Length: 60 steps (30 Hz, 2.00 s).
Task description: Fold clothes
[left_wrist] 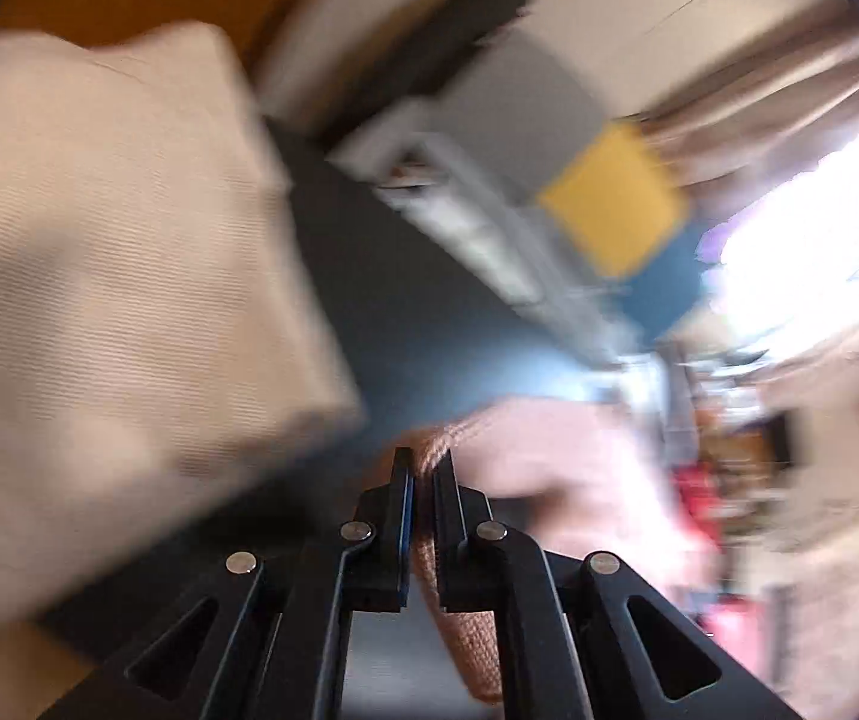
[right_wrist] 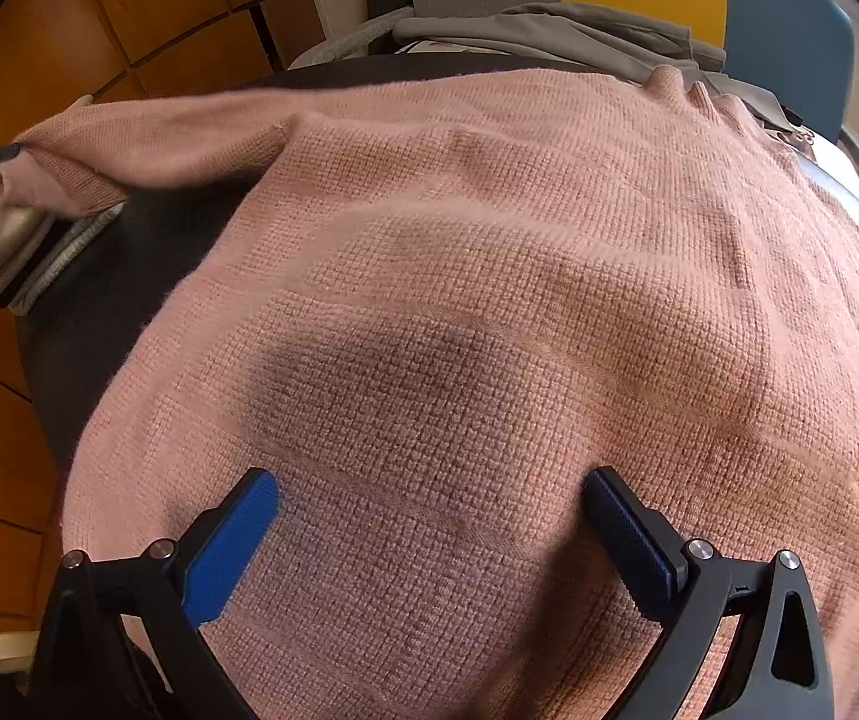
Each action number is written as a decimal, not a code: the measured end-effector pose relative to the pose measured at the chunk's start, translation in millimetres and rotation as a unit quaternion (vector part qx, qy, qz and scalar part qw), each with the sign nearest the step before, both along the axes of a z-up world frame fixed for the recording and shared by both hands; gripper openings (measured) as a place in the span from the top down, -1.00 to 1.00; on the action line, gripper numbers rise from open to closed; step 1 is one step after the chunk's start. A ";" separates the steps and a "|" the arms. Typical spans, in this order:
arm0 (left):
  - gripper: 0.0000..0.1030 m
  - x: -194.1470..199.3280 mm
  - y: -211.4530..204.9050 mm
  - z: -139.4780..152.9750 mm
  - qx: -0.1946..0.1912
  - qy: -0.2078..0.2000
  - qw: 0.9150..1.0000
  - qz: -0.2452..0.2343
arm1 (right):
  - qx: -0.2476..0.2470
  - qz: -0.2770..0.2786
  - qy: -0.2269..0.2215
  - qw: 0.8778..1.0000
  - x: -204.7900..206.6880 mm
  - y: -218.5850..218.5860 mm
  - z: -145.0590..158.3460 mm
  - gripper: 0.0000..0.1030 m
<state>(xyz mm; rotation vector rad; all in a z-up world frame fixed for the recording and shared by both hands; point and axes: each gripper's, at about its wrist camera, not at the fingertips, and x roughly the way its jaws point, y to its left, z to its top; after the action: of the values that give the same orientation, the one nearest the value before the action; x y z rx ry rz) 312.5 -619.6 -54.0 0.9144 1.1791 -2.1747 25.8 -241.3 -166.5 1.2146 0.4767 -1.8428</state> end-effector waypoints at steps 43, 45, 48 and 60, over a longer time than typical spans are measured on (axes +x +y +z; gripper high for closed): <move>0.67 -296.3 178.7 -53.9 -0.199 -0.145 0.943 -0.222 | -0.034 -0.100 0.028 0.994 -118.5 -0.8 35.4 -0.98; 0.67 -315.4 174.7 -73.4 -0.195 -0.183 0.938 -0.222 | -0.020 -0.107 0.021 0.994 -126.3 -5.0 16.2 -0.98; 0.61 -322.5 163.6 -93.3 -0.182 -0.203 0.937 -0.216 | -0.013 -0.100 0.031 0.994 -122.5 -8.5 6.0 -1.00; 0.60 -324.2 122.9 -105.3 -0.204 -0.238 0.937 -0.152 | -0.018 -0.059 0.033 0.998 -124.4 -41.5 -2.1 -1.00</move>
<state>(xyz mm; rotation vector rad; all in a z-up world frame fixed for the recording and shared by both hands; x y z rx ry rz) -11.6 -496.7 -159.2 1.3913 0.3536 -2.1272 -98.6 -282.8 -168.6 1.1819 0.4135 -1.9881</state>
